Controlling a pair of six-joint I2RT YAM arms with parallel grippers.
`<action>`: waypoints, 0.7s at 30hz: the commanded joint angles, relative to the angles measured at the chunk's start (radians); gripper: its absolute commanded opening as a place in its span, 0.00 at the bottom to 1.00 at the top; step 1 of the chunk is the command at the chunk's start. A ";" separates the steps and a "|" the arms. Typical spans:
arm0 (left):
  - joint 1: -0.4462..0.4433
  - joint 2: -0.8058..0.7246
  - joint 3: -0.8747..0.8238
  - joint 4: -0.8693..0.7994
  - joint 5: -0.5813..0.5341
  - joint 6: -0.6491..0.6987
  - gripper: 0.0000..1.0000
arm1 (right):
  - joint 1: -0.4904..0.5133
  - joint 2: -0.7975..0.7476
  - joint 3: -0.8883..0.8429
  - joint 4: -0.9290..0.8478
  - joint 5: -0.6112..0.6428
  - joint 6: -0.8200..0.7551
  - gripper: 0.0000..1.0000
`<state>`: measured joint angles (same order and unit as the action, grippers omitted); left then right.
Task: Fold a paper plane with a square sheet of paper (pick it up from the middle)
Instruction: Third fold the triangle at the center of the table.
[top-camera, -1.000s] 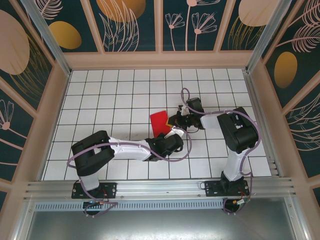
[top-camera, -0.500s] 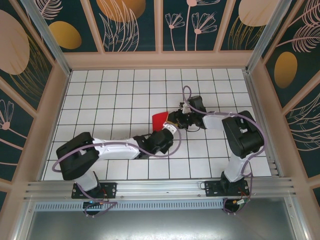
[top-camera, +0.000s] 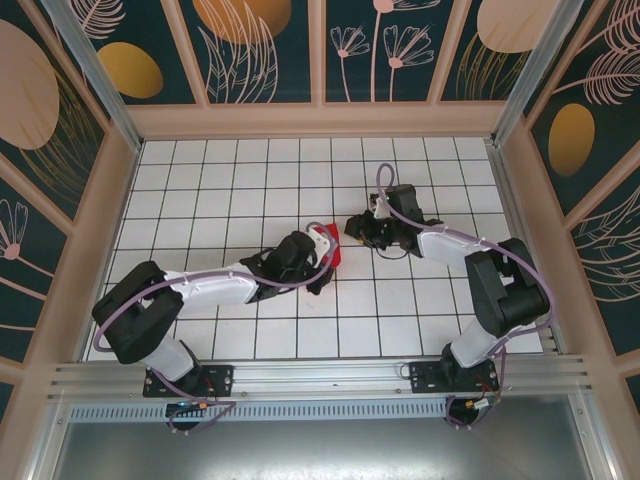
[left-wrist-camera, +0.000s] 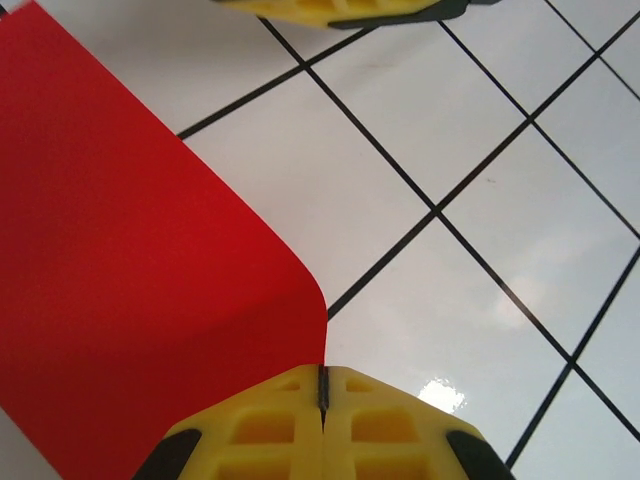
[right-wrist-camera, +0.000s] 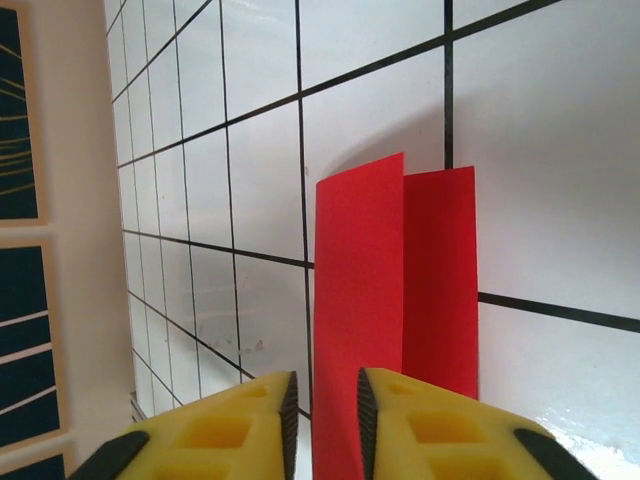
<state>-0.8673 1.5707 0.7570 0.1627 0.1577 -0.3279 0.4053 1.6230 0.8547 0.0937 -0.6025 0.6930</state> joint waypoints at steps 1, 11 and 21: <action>0.040 0.002 -0.048 0.080 0.143 -0.040 0.00 | 0.003 0.009 0.010 0.026 -0.048 -0.015 0.20; 0.092 0.052 -0.045 0.091 0.252 -0.056 0.00 | 0.068 0.206 0.146 -0.021 -0.062 -0.053 0.15; 0.109 0.058 -0.048 0.078 0.248 -0.057 0.00 | 0.089 0.330 0.211 -0.098 0.003 -0.113 0.14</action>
<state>-0.7700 1.6169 0.7116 0.2291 0.3893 -0.3729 0.4866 1.9316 1.0325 0.0570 -0.6422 0.6289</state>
